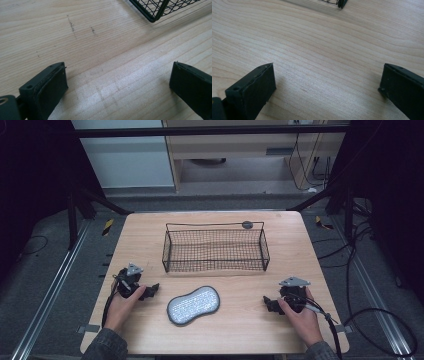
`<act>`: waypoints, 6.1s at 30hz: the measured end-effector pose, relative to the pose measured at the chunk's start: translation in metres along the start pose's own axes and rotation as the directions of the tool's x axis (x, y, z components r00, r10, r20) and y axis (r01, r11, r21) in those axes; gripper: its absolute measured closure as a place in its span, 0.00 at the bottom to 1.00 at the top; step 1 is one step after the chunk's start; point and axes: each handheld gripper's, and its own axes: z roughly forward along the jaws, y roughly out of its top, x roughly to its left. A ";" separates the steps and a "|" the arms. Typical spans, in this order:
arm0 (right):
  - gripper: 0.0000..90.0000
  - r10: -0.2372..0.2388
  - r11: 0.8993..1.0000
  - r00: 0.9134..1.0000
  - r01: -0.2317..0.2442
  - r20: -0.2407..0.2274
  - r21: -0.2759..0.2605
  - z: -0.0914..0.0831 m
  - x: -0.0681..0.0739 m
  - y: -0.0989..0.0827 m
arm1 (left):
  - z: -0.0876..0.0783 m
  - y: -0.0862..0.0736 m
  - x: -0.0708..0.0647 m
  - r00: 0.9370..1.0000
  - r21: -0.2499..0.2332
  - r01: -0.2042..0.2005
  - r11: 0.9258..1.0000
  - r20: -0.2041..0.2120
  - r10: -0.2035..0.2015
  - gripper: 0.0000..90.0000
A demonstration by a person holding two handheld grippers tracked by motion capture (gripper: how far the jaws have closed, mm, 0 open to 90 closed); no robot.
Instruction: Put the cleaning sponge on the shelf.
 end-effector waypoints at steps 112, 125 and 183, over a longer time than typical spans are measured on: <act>0.00 -0.007 1.000 1.000 0.007 -0.005 0.002 0.004 -0.001 0.003 | -0.001 0.090 -0.171 0.803 0.404 -0.586 0.703 0.410 0.433 0.05; 0.00 -0.007 1.000 1.000 0.007 -0.004 0.002 0.004 -0.001 0.004 | 0.012 0.085 -0.174 0.783 0.416 -0.611 0.673 0.438 0.441 0.05; 0.00 -0.004 1.000 1.000 0.004 -0.002 0.001 0.004 -0.001 0.004 | -0.027 0.106 -0.144 0.783 0.291 -0.613 0.735 0.351 0.514 0.11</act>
